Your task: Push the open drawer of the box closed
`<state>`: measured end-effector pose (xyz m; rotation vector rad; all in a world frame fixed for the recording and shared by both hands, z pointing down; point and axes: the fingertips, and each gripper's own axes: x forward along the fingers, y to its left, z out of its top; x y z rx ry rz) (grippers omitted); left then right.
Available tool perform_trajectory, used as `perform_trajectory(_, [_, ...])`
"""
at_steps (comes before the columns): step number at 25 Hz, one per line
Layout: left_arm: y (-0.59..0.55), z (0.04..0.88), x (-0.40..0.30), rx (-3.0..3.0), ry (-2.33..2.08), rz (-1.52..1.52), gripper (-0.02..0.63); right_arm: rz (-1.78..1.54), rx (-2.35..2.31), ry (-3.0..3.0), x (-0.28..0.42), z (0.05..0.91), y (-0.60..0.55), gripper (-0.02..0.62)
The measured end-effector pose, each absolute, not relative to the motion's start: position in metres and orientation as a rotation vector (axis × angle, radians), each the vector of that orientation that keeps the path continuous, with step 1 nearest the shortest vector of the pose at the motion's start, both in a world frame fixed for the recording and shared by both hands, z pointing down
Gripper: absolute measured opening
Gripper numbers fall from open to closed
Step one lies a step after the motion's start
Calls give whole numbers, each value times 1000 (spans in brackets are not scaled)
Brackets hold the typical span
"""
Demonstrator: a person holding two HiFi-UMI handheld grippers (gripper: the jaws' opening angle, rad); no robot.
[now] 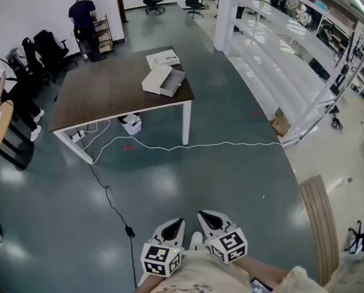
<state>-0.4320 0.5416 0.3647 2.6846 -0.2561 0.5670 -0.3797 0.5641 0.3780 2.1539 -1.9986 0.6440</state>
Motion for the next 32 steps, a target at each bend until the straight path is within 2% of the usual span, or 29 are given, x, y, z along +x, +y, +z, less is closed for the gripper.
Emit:
perform_trajectory(15, [558, 371, -413, 2669, -216, 600, 6, 647, 2248, -2037, -355, 368, 588, 0])
perform_trajectory(25, [550, 384, -396, 2625, -330, 559, 6, 665, 2213, -2021, -316, 391, 603, 0])
perform_trajectory(32, [536, 380, -358, 2608, -325, 540, 6, 674, 2191, -2009, -281, 391, 589, 0])
